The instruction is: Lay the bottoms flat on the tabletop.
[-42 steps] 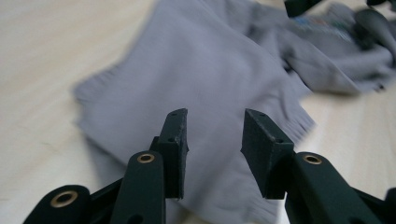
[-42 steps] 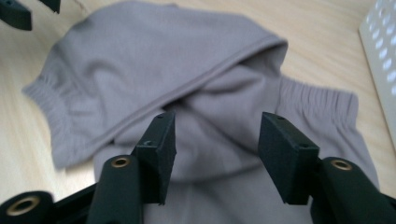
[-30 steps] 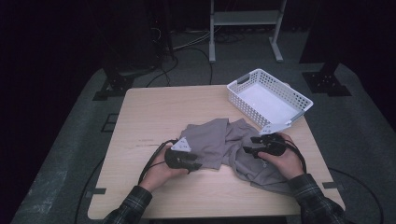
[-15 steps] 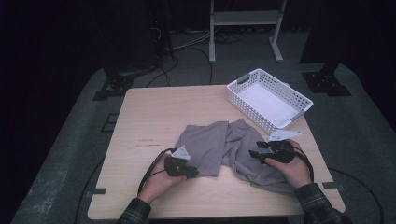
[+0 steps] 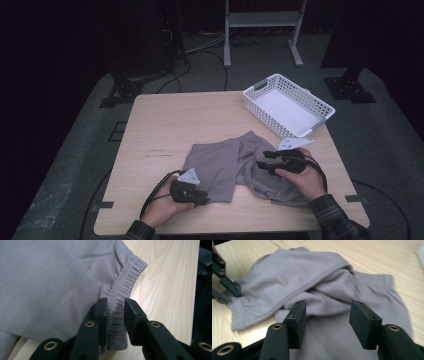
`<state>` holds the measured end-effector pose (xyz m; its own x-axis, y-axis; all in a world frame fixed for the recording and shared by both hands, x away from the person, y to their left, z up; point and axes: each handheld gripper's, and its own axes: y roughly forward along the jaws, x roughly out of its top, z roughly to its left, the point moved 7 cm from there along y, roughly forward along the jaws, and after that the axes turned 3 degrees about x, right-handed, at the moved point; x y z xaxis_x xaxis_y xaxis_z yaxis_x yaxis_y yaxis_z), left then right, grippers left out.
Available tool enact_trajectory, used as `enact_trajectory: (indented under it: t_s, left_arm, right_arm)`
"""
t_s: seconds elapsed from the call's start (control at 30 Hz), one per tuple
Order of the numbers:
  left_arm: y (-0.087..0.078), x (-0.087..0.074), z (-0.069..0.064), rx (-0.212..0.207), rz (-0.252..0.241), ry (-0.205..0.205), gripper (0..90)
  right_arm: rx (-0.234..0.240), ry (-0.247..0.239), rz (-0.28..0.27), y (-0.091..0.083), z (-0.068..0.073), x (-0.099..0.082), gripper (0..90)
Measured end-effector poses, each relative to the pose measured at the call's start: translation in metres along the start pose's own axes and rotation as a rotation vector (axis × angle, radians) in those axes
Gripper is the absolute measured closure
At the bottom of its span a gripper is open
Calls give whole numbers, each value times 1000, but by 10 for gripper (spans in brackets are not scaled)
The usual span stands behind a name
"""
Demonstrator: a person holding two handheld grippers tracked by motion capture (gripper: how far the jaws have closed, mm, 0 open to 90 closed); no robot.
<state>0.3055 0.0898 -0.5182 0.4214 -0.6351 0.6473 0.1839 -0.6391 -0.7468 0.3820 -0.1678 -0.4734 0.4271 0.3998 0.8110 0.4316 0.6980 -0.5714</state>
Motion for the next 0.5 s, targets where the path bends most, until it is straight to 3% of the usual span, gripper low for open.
enact_trajectory:
  t_s: [0.17, 0.27, 0.33, 0.5]
  left_arm:
    - [0, 1, -2, 2, -3, 12, 621]
    - [-8, 9, 2, 5, -70, -7, 596]
    - [-18, 15, 11, 52, -113, -9, 567]
    - [-39, 20, 45, 158, -184, -77, 540]
  right_arm:
    - [31, -25, 10, 17, 12, 10, 478]
    - [67, -44, 19, 23, 23, 12, 481]
    - [78, -48, 23, 28, 28, 14, 480]
    - [80, -23, 50, 46, 26, 15, 457]
